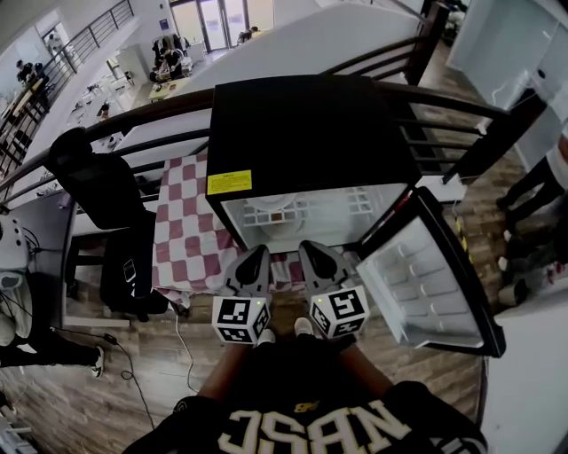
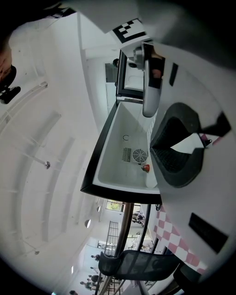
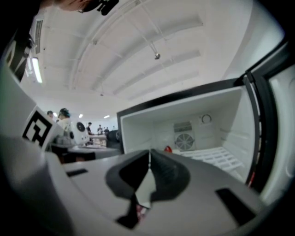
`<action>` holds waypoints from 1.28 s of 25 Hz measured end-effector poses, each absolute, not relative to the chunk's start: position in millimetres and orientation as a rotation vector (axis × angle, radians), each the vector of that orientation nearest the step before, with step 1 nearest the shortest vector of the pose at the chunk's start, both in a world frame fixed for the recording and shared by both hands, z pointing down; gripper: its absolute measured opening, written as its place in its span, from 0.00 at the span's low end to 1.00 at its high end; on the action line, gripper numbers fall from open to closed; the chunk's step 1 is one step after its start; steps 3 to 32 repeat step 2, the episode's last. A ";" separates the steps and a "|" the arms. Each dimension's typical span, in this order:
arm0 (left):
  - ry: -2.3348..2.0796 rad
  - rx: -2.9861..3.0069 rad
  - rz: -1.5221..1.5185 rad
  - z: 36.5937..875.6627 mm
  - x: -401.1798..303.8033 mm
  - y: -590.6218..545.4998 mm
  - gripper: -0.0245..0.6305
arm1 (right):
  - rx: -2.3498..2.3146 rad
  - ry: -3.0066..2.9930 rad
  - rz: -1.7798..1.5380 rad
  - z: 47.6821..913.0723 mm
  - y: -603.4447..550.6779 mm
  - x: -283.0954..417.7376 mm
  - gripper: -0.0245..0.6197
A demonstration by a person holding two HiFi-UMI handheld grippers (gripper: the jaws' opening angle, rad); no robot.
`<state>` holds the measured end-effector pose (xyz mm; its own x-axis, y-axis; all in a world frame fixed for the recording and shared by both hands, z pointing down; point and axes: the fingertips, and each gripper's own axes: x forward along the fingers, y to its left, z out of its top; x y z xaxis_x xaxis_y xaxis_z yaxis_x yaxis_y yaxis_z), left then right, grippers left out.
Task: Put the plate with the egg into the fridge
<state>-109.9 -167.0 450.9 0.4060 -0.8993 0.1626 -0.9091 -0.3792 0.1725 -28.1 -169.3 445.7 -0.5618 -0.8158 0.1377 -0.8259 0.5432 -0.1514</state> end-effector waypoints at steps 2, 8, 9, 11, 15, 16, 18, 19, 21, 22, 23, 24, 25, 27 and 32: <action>-1.585 2.433 0.055 451.0 -111.3 -167.7 0.07 | 1.443 -2.712 0.296 445.2 -169.9 -30.0 0.08; -1.585 2.433 0.055 451.0 -111.3 -167.7 0.07 | 1.443 -2.712 0.296 445.2 -169.9 -30.0 0.08; -1.585 2.433 0.055 451.0 -111.3 -167.7 0.07 | 1.443 -2.712 0.296 445.2 -169.9 -30.0 0.08; -1.585 2.433 0.055 451.0 -111.3 -167.7 0.07 | 1.443 -2.712 0.296 445.2 -169.9 -30.0 0.08; -1.585 2.433 0.055 451.0 -111.3 -167.7 0.07 | 1.443 -2.712 0.296 445.2 -169.9 -30.0 0.08; -1.585 2.433 0.055 451.0 -111.3 -167.7 0.07 | 1.443 -2.712 0.296 445.2 -169.9 -30.0 0.08; -1.585 2.433 0.055 451.0 -111.3 -167.7 0.07 | 1.443 -2.712 0.296 445.2 -169.9 -30.0 0.08; -1.585 2.433 0.055 451.0 -111.3 -167.7 0.07 | 1.443 -2.712 0.296 445.2 -169.9 -30.0 0.08; -1.585 2.433 0.055 451.0 -111.3 -167.7 0.07 | 1.443 -2.712 0.296 445.2 -169.9 -30.0 0.08; -1.585 2.433 0.055 451.0 -111.3 -167.7 0.07 | 1.443 -2.712 0.296 445.2 -169.9 -30.0 0.08; -1.585 2.433 0.055 451.0 -111.3 -167.7 0.07 | 1.443 -2.712 0.296 445.2 -169.9 -30.0 0.08; -1.585 2.433 0.055 451.0 -111.3 -167.7 0.07 | 1.443 -2.712 0.296 445.2 -169.9 -30.0 0.08; -1.585 2.433 0.055 451.0 -111.3 -167.7 0.07 | 1.443 -2.712 0.296 445.2 -169.9 -30.0 0.08; -1.585 2.433 0.055 451.0 -111.3 -167.7 0.07 | 1.443 -2.712 0.296 445.2 -169.9 -30.0 0.08; -1.585 2.433 0.055 451.0 -111.3 -167.7 0.07 | 1.443 -2.712 0.296 445.2 -169.9 -30.0 0.08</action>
